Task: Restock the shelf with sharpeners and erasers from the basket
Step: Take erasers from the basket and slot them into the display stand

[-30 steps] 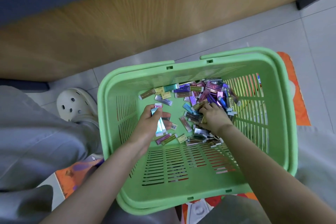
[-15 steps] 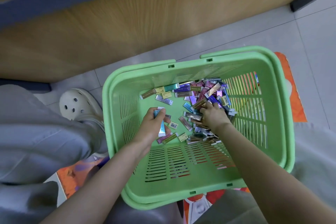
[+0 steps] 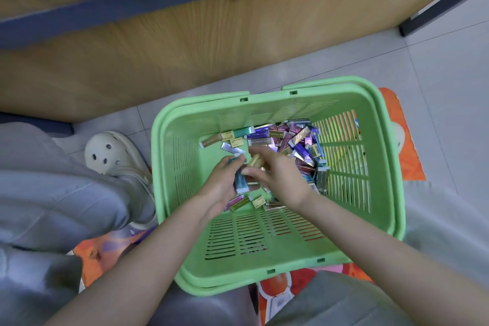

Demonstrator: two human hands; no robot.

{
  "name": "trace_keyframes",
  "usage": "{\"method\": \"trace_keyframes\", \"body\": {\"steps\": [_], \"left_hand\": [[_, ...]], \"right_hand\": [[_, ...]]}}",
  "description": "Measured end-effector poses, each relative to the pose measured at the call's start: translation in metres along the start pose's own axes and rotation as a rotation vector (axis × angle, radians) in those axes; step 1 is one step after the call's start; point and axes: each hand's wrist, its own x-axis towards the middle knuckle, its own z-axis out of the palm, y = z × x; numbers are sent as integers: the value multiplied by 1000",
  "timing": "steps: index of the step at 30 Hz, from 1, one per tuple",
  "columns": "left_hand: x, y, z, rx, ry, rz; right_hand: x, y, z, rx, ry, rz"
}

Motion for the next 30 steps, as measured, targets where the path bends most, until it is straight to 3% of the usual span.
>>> {"method": "trace_keyframes", "body": {"steps": [5,8,10,15,22,30], "left_hand": [[-8,0,-2,37,-22,-6],[-9,-2,-8,55,-13,-10],[-8,-1,-12,45,-3,8],[-8,4,-19,33,18,36],[-7,-5,-19,39,32,-10],[-9,-10,-15,32,22,-36]], "right_hand": [[-13,-3,1,-79,-196,-113],[-4,23,-6,-8,32,-53],[8,53,-10,-157,134,50],[20,119,-1,-452,-110,339],[31,135,3,-800,-143,245],[45,131,-8,-820,-222,276]]}}
